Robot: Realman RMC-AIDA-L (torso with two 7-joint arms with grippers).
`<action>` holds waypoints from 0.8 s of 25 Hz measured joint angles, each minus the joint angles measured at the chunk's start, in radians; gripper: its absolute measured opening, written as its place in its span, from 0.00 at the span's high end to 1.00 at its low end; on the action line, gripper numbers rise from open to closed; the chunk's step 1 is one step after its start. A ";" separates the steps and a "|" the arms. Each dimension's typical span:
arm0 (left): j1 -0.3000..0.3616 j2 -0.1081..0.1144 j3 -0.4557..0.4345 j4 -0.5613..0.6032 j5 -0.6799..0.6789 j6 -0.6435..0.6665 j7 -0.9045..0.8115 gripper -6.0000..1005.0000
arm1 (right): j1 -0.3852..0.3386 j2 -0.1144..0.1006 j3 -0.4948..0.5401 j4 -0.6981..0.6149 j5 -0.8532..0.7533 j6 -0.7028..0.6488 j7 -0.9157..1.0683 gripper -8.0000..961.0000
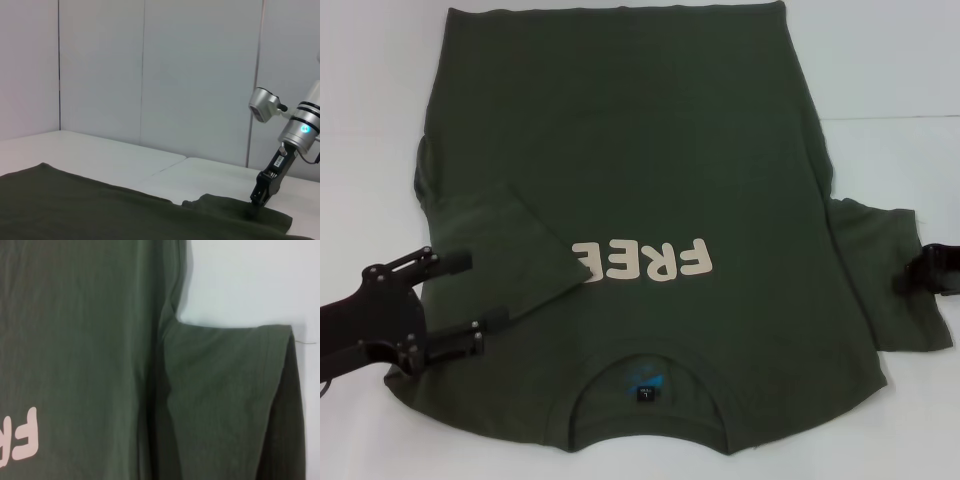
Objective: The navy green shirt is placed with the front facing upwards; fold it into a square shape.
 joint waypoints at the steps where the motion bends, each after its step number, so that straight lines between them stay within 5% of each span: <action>1: 0.000 0.000 0.000 0.000 -0.002 0.000 0.000 0.17 | 0.000 0.000 0.000 -0.001 0.000 0.000 0.000 0.57; 8: 0.000 0.000 0.000 0.000 -0.007 0.001 -0.001 0.17 | 0.003 0.000 -0.001 -0.002 0.000 -0.003 -0.005 0.88; 13: 0.000 0.000 0.000 0.000 -0.009 0.000 -0.001 0.17 | 0.002 -0.003 0.001 -0.009 0.005 -0.026 -0.015 0.98; 20: 0.000 0.000 0.000 0.000 -0.010 -0.001 -0.002 0.17 | -0.014 -0.005 0.010 -0.051 0.009 -0.074 -0.017 0.98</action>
